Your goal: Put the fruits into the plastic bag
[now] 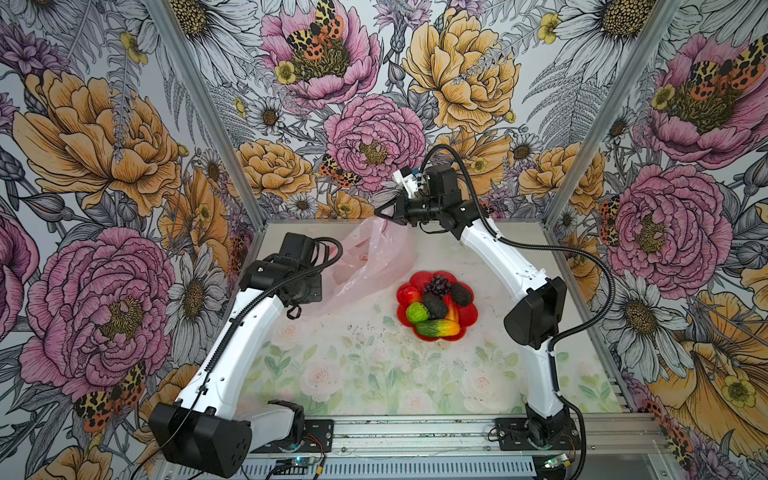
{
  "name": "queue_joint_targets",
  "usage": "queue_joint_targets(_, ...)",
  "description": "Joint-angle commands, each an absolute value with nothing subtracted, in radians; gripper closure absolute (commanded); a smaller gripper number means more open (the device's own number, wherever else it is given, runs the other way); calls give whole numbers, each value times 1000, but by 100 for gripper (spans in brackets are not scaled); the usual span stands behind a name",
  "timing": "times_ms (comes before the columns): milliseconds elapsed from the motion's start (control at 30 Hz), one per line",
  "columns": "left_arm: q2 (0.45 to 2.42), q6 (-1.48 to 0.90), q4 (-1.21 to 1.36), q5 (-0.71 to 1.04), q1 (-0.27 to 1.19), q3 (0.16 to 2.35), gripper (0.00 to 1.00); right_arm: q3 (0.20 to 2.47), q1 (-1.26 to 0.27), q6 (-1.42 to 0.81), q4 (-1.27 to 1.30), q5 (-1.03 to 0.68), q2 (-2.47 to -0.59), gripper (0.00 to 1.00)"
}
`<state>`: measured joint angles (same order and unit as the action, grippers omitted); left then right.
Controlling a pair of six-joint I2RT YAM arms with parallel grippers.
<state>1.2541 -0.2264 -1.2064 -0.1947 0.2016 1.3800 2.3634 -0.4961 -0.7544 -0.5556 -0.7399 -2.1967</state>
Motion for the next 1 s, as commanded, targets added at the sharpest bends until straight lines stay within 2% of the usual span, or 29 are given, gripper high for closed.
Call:
queue_joint_targets(0,1307,-278,-1090,-133,151,1525,100,2560,-486,-749,-575,-660,-2315,100)
queue_joint_targets(133,1356,-276,-1094,-169,161,1726,100,2964,-472,-811,-560,-652,-2485,100)
queue_joint_targets(200,1341,-278,-1091,-201,181,1771,100,3000,-459,-849,-494,-675,-2497,100)
queue_joint_targets(267,1302,-289,-1089,-250,196,1783,100,2902,-447,-867,-403,-722,-2450,100)
queue_joint_targets(367,1226,-303,-1077,-288,218,1734,100,2766,-442,-820,-399,-810,-2377,100)
queue_joint_targets(500,1085,-393,-1029,-267,227,1514,100,2480,-443,-641,-560,-875,-2235,100)
queue_joint_targets(633,958,-551,-974,-157,245,1233,100,2130,-439,-347,-827,-684,-2065,100)
queue_joint_targets(733,885,-670,-914,-109,261,1091,100,1946,-437,-250,-933,-476,-1996,100)
queue_joint_targets(800,865,-713,-869,-63,269,1031,100,1892,-434,-244,-951,-361,-1976,100)
queue_joint_targets(967,878,-709,-772,43,302,982,100,1904,-454,-244,-900,-263,-1966,100)
